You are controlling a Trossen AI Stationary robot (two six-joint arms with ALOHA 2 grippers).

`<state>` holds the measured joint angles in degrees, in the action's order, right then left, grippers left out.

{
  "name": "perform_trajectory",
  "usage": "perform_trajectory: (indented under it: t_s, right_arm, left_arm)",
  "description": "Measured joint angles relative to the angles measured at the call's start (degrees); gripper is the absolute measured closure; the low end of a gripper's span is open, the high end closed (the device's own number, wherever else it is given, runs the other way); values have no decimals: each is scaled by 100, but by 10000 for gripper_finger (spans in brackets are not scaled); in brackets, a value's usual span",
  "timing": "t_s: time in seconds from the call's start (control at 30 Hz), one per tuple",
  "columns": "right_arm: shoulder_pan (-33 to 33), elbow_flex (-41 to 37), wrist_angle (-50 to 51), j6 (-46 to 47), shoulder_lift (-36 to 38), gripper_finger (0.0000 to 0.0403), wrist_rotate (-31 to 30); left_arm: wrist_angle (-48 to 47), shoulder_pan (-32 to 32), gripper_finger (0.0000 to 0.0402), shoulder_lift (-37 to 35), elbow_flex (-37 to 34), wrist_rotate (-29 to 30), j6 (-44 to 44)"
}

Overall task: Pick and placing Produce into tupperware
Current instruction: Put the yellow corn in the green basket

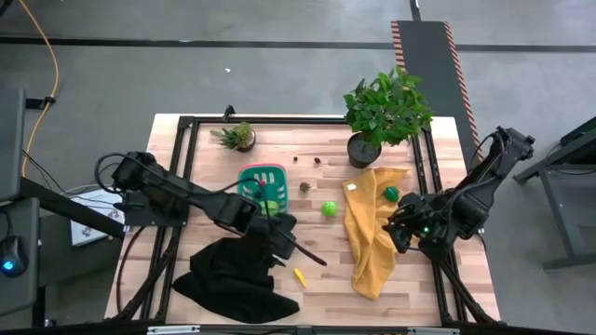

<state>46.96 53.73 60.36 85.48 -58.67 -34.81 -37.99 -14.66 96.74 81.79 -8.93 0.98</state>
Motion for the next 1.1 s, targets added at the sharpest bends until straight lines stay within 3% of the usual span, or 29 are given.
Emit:
perform_trajectory:
  t_s: [0.1,0.9,1.1]
  right_arm:
    - [-2,-53,-71,-68,22,234,52]
    - [-7,-56,-77,-161,21,234,77]
    - [-9,-56,-79,-40,21,234,77]
  left_arm:
    - [190,0,285,122,-1,-201,-65]
    - [539,4,284,270,-1,-199,-130]
    - [539,4,284,270,-1,181,-132]
